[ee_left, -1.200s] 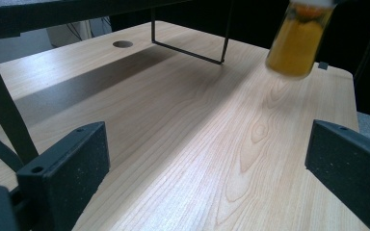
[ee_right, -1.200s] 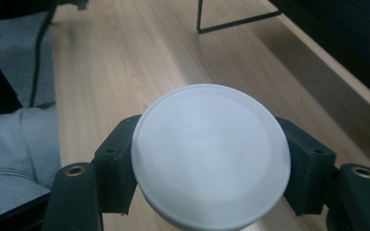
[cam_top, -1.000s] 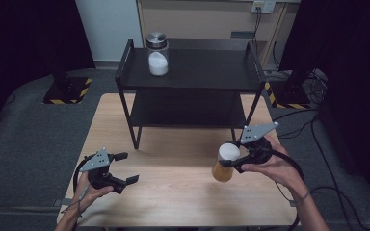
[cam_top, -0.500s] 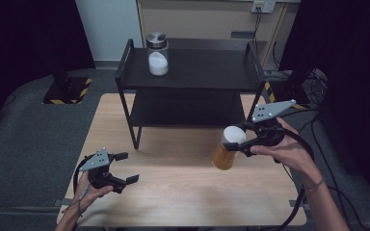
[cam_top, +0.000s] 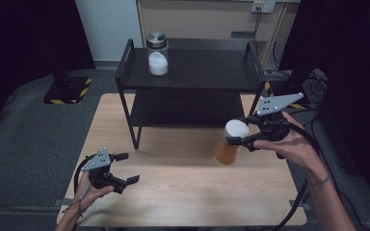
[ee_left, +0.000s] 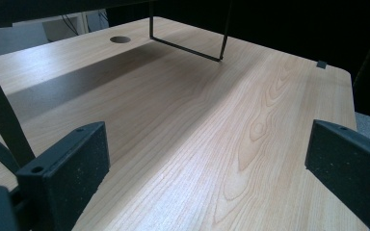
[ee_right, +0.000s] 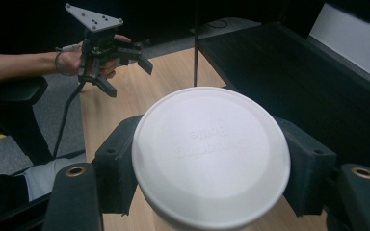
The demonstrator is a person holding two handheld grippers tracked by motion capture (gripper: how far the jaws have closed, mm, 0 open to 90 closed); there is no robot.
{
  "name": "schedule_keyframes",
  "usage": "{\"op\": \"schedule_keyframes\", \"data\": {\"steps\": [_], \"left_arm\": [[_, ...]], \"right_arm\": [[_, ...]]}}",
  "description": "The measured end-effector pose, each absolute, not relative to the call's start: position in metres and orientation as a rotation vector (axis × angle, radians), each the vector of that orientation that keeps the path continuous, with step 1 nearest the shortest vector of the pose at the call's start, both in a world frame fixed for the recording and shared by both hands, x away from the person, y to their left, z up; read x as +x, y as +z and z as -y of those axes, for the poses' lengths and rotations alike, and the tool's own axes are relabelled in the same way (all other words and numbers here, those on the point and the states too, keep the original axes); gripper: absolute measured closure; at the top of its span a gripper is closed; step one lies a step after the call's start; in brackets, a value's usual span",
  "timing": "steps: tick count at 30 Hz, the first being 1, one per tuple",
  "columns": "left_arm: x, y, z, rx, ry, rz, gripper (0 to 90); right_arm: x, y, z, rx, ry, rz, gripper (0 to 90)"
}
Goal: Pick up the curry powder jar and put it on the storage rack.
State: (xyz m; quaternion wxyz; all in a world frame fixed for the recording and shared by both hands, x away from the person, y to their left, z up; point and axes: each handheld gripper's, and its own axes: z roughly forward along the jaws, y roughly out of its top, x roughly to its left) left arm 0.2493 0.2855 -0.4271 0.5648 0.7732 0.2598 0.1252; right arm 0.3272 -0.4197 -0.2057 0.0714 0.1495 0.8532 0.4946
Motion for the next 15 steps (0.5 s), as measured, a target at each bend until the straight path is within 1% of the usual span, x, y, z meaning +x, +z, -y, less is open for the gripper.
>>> {"op": "schedule_keyframes", "data": {"steps": [2, 7, 10, 15], "left_arm": [[0.249, -0.427, -0.285, 1.819, 0.295, -0.612, 0.8], [0.248, -0.427, -0.286, 1.818, 0.298, -0.607, 0.7], [0.248, -0.426, -0.286, 1.822, 0.299, -0.605, 0.8], [0.248, -0.426, -0.286, 1.820, 0.299, -0.603, 0.7]], "right_arm": [[0.326, -0.194, 0.414, 0.434, 1.437, -2.583, 34.0], [0.319, -0.150, 0.390, 0.375, 1.276, -2.606, 33.9], [0.323, -0.134, 0.388, 0.380, 1.286, -2.619, 34.0], [0.329, -0.117, 0.390, 0.379, 1.358, -2.601, 34.0]]}}
